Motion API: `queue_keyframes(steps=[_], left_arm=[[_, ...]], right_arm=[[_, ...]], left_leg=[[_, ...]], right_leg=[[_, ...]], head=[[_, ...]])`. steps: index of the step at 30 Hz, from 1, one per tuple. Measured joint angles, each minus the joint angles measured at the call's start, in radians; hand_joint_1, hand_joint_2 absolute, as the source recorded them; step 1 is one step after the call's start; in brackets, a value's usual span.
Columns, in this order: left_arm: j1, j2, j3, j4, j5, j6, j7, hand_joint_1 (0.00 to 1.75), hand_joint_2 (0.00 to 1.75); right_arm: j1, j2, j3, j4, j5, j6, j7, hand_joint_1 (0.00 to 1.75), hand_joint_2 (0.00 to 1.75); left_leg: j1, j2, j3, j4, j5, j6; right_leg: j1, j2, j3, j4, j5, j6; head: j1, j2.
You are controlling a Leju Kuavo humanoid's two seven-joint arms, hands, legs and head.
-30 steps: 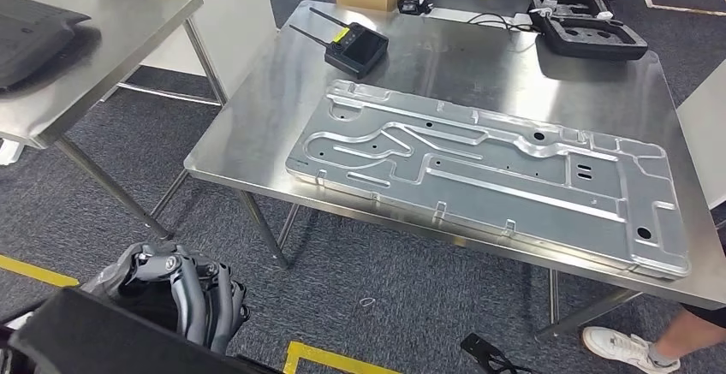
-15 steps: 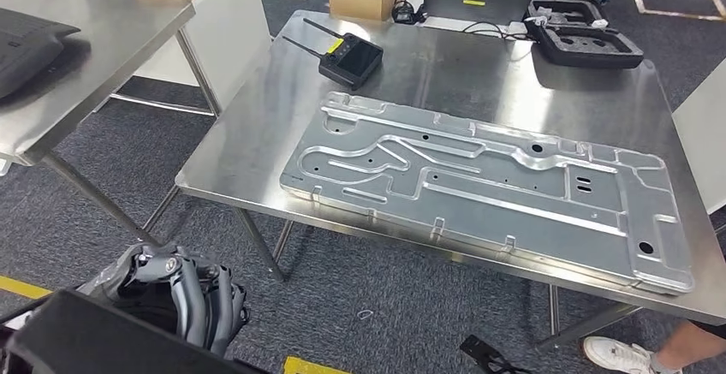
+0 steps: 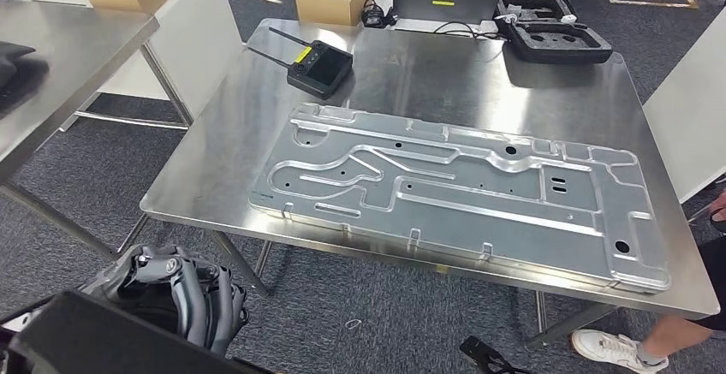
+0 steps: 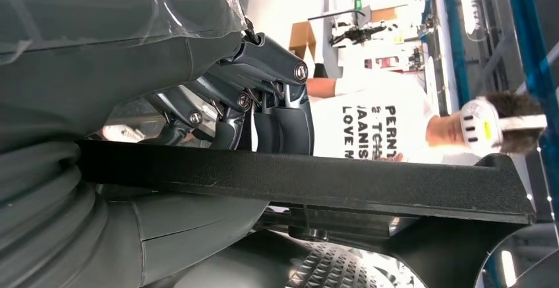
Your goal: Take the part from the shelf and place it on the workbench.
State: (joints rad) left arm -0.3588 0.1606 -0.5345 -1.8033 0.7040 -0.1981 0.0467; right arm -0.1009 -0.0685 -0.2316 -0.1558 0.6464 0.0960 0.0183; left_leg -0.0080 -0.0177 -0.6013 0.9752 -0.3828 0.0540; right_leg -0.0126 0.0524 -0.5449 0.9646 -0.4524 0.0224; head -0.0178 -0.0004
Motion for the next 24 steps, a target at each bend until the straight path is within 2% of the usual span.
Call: queue_keyframes(steps=[2,4,5,6,8,9,10,11,13,14,15,18,20,21,23,24], left_arm=[[-0.003,0.000,0.000,0.000,0.000,0.000,0.002,1.75,1.75],[-0.005,-0.001,0.000,-0.001,0.000,-0.002,0.001,1.75,1.75],[-0.005,-0.001,0.000,-0.001,-0.002,-0.004,0.001,1.75,1.75],[-0.006,-0.002,-0.001,-0.001,-0.005,-0.007,0.002,1.75,1.75],[-0.009,-0.003,-0.002,-0.001,-0.022,-0.019,0.007,1.75,1.75],[-0.013,-0.005,-0.004,0.000,-0.036,-0.028,0.012,1.75,1.75],[-0.020,-0.008,-0.008,0.002,-0.051,-0.037,0.016,1.75,1.75],[-0.032,-0.013,-0.014,0.005,-0.065,-0.047,0.018,1.75,1.75],[-0.065,-0.029,-0.029,0.015,-0.088,-0.066,0.018,1.75,1.75],[-0.086,-0.039,-0.037,0.024,-0.096,-0.074,0.016,1.75,1.75],[-0.107,-0.049,-0.045,0.037,-0.103,-0.083,0.013,1.75,1.75],[-0.172,-0.085,-0.071,0.090,-0.110,-0.115,-0.008,1.75,1.75],[-0.220,-0.111,-0.087,0.136,-0.115,-0.142,-0.027,1.75,1.75],[-0.245,-0.124,-0.095,0.159,-0.119,-0.154,-0.037,1.75,1.75],[-0.290,-0.148,-0.109,0.212,-0.131,-0.175,-0.056,1.75,1.75],[-0.312,-0.162,-0.116,0.243,-0.137,-0.185,-0.065,1.75,1.75]], right_arm=[[0.003,0.000,0.000,0.000,0.007,-0.003,-0.002,0.00,0.00],[0.004,-0.001,0.000,0.000,0.011,-0.004,-0.004,0.00,0.00],[0.003,-0.001,0.000,0.000,0.013,-0.005,-0.005,0.00,0.00],[0.002,-0.001,0.001,0.000,0.014,-0.005,-0.007,0.00,0.00],[0.001,0.000,0.001,0.000,0.022,-0.006,-0.011,0.00,0.00],[0.001,0.000,0.001,0.000,0.027,-0.006,-0.013,0.00,0.00],[0.001,0.000,0.001,0.000,0.033,-0.006,-0.016,0.00,0.00],[0.001,-0.001,0.001,0.000,0.039,-0.006,-0.019,0.00,0.00],[-0.001,-0.001,0.001,0.000,0.051,-0.006,-0.029,0.00,0.00],[-0.003,0.000,0.002,0.000,0.058,-0.007,-0.034,0.00,0.00],[-0.005,0.001,0.002,0.000,0.065,-0.007,-0.038,0.00,0.00],[-0.012,0.004,0.006,0.000,0.086,-0.004,-0.041,0.00,0.00],[-0.020,0.006,0.011,-0.001,0.098,0.002,-0.039,0.00,0.00],[-0.025,0.007,0.013,-0.001,0.104,0.005,-0.037,0.00,0.00],[-0.034,0.008,0.018,-0.001,0.116,0.011,-0.032,0.00,0.00],[-0.038,0.009,0.022,-0.001,0.123,0.014,-0.030,0.00,0.00]], left_leg=[[-0.002,0.000,0.008,-0.017,-0.006,0.003],[0.004,0.002,0.019,-0.030,-0.003,0.005],[0.008,0.004,0.027,-0.037,-0.002,0.008],[0.009,0.007,0.033,-0.041,-0.003,0.011],[0.009,0.010,0.038,-0.042,-0.007,0.016],[0.009,0.011,0.040,-0.042,-0.009,0.017],[0.011,0.011,0.042,-0.041,-0.012,0.016],[0.013,0.010,0.046,-0.040,-0.015,0.013],[0.015,0.009,0.051,-0.033,-0.025,0.003],[0.015,0.009,0.052,-0.028,-0.030,-0.004],[0.013,0.009,0.051,-0.024,-0.034,-0.010],[0.012,0.010,0.048,-0.021,-0.039,-0.020],[0.016,0.011,0.031,0.013,-0.061,-0.029],[0.017,0.011,0.009,0.061,-0.086,-0.034],[0.020,0.011,-0.060,0.206,-0.146,-0.041],[0.020,0.012,-0.093,0.268,-0.164,-0.043]], right_leg=[[-0.002,0.004,-0.002,-0.004,-0.002,0.010],[-0.001,-0.010,-0.004,0.007,-0.012,0.020],[0.001,-0.020,-0.017,0.038,-0.030,0.025],[0.000,-0.030,-0.042,0.092,-0.056,0.027],[-0.001,-0.037,-0.119,0.235,-0.112,0.033],[-0.002,-0.037,-0.150,0.284,-0.122,0.036],[-0.005,-0.038,-0.162,0.295,-0.111,0.039],[-0.007,-0.039,-0.153,0.262,-0.081,0.043],[-0.014,-0.047,-0.090,0.115,-0.002,0.050],[-0.015,-0.049,-0.062,0.052,0.023,0.049],[-0.015,-0.049,-0.047,0.014,0.036,0.046],[-0.012,-0.044,-0.045,0.001,0.038,0.025],[-0.014,-0.044,-0.045,0.000,0.041,0.012],[-0.016,-0.044,-0.044,-0.001,0.042,0.008],[-0.015,-0.043,-0.045,-0.001,0.041,0.004],[-0.015,-0.042,-0.045,-0.001,0.041,0.003]], head=[[0.000,0.000],[0.001,0.000],[0.001,0.000],[0.002,0.000],[0.003,0.000],[0.003,0.000],[0.003,0.000],[0.003,0.000],[0.003,0.000],[0.003,0.000],[0.003,0.000],[0.002,0.000],[0.001,0.000],[0.000,0.000],[-0.001,0.000],[-0.002,0.000]])
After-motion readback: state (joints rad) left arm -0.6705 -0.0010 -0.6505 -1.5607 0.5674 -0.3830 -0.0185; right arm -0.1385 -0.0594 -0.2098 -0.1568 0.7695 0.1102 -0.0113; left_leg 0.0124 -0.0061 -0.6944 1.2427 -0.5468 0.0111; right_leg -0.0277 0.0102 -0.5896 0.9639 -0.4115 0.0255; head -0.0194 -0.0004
